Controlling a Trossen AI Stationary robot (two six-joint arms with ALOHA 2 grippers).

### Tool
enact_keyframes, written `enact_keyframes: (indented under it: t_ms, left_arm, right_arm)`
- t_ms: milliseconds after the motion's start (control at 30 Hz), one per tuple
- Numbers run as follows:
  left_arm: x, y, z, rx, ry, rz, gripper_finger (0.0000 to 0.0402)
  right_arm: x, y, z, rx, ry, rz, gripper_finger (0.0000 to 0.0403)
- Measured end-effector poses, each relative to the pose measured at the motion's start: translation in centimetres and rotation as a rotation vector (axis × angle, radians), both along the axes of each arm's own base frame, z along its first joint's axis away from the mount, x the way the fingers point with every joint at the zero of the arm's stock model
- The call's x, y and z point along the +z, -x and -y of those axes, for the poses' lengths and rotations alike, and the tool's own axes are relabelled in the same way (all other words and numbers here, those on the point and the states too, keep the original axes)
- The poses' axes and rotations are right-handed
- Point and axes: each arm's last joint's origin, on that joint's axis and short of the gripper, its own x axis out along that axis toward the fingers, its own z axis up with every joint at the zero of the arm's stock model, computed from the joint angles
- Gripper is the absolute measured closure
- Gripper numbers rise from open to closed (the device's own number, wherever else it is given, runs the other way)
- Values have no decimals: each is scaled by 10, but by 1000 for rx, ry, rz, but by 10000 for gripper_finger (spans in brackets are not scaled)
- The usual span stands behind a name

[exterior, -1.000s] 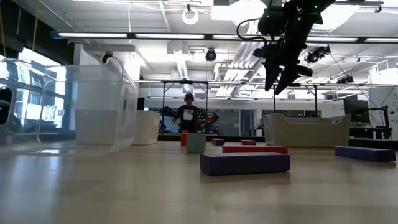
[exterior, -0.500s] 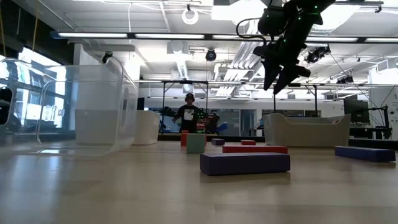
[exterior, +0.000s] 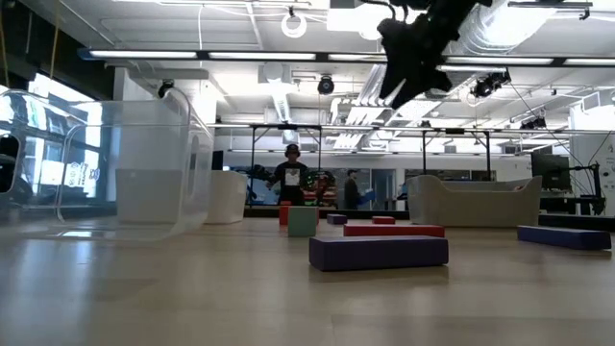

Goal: Sort & place blocks by color
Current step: Put the purple block into the transparent bin

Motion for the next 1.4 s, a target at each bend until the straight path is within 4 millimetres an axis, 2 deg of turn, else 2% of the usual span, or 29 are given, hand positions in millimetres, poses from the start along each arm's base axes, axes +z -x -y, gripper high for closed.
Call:
enact_keyframes:
  t_ms: [200, 633, 1100, 1400]
  left_arm:
    - [8, -7, -18, 67, -39, -15, 323]
    - [10, -26, -59, 122, -152, -41, 323]
    - [13, -24, -81, 190, -267, -92, 323]
    - [13, -28, -90, 210, -282, -90, 323]
  right_arm:
    - [10, -6, -12, 40, 24, 34, 229]
    - [11, -8, -19, 31, 42, 30, 229]
    - [11, -8, -19, 10, 65, 23, 229]
    - [11, -8, -18, 5, 71, 20, 229]
